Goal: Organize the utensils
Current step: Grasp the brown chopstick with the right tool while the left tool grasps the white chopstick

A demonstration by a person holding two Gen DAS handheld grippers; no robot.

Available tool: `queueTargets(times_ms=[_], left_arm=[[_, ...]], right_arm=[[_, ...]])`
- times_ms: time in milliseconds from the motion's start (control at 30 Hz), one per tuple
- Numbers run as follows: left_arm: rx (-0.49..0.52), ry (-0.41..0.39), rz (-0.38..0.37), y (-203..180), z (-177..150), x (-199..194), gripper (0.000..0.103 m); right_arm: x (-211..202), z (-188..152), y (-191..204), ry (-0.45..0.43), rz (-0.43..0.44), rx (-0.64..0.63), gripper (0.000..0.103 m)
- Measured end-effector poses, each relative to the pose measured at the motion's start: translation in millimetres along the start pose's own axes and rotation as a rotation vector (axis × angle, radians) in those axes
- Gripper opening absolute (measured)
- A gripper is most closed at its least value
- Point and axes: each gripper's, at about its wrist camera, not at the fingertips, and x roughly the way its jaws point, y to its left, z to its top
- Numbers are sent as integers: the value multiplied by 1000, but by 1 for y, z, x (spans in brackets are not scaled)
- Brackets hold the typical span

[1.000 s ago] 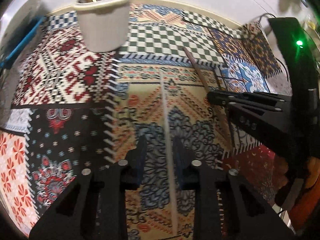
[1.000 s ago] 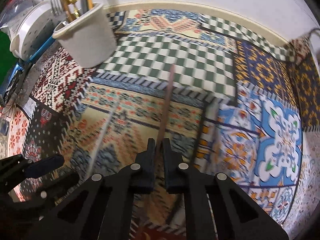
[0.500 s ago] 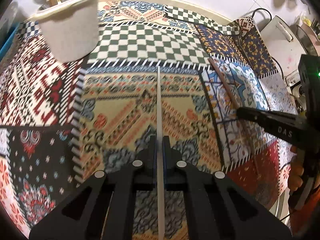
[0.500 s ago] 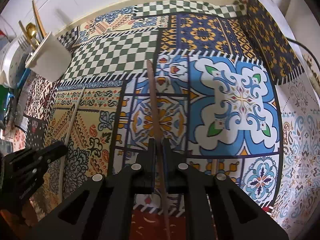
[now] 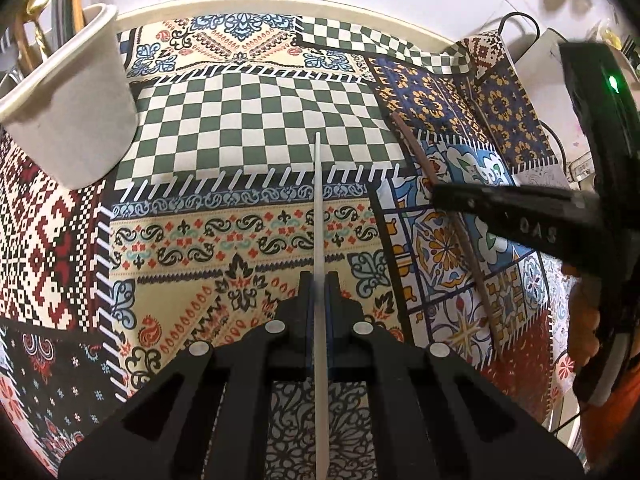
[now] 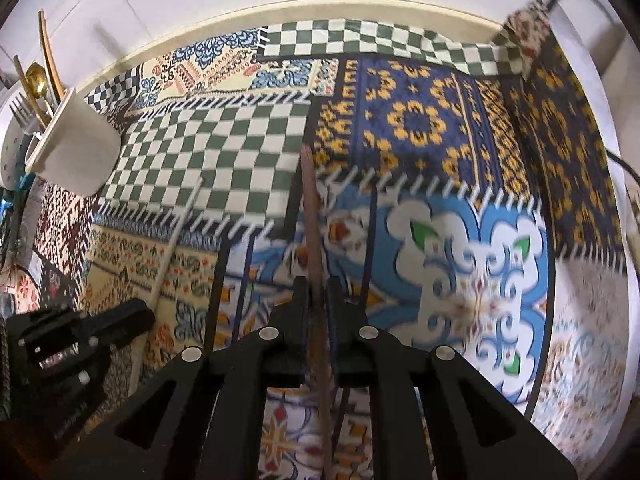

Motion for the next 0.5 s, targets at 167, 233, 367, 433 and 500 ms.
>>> queueTargets(times_ms=[167, 233, 367, 433, 500], left_arm=[[3, 2, 3, -2, 5, 4, 3], [4, 2, 4, -3, 6, 5, 3], [10, 15, 0, -6, 12, 8, 3], [19, 22, -1, -10, 14, 11, 3], [30, 31, -4, -16, 19, 15, 3]], right_arm=[[7, 16, 4, -8, 10, -30, 13], [9, 17, 8, -21, -13, -61, 13], [18, 23, 22, -43, -31, -75, 7], [23, 26, 27, -44, -11, -54, 7], [21, 22, 23, -47, 17, -27, 7]])
